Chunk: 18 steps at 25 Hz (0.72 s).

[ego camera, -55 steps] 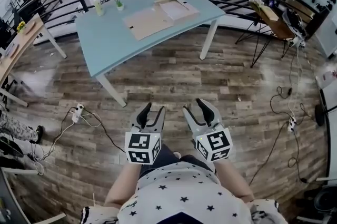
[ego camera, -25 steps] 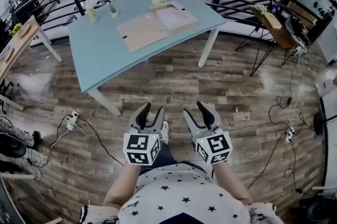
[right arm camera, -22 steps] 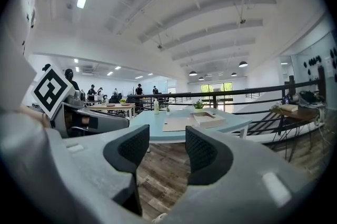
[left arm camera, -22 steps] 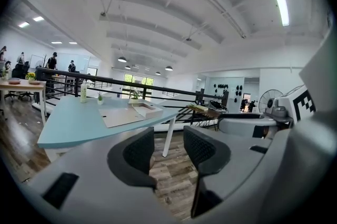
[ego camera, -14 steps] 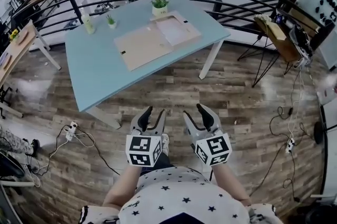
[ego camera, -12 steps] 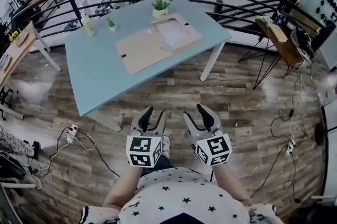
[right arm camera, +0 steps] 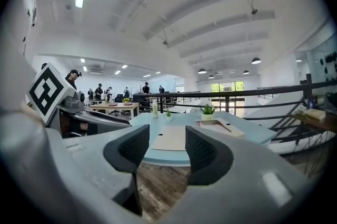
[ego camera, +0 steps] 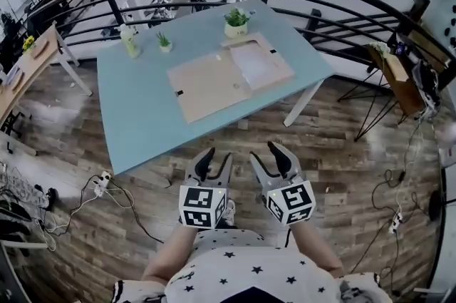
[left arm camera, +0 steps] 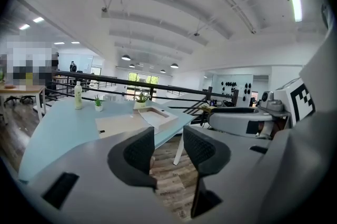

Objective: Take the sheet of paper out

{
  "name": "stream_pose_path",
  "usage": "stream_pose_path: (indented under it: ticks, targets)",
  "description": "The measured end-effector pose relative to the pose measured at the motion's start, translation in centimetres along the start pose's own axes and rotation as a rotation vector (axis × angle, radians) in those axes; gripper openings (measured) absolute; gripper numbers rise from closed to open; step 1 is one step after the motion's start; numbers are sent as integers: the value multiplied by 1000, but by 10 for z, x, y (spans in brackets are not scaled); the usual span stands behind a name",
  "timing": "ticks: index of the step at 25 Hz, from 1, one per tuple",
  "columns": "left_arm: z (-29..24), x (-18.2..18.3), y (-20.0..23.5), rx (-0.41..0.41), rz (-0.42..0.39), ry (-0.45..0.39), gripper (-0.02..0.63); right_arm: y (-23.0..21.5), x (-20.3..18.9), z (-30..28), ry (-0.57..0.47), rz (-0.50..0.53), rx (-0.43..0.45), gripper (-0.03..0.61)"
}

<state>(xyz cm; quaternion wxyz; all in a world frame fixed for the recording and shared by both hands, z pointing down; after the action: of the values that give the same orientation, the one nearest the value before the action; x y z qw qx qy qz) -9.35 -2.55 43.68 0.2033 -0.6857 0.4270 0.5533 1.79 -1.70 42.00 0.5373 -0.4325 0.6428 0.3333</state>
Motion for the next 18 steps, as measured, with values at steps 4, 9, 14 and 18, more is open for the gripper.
stream_pose_path:
  ticks: [4,9,14,18]
  targets:
    - [-33,15,26,1,8,-4,169,-15,9,-36,-3,2,-9,199]
    - [-74,34,54,-15,22,-4,166,-41,19,-68,-21,-9,-55,199]
    - [-107,51,74,-40,22,-13,160,-56,22,-95,-18,-11,-76,199]
    - [-122,59,84,-48,23,-23,160,-64,22,-110,-16,-19,-89,199]
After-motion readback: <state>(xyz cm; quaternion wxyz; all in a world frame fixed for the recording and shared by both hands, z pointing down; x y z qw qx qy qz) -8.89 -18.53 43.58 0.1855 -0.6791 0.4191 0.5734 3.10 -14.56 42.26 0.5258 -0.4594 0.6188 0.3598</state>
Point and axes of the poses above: the fingertips, and each gripper's own axes: z backward along the fingers, y to its left, x out of its top, the point moved 2 cm from there along z, backward along the fingers, and after that the axes turned 7 degrees about -x, right-handed, at the moved point
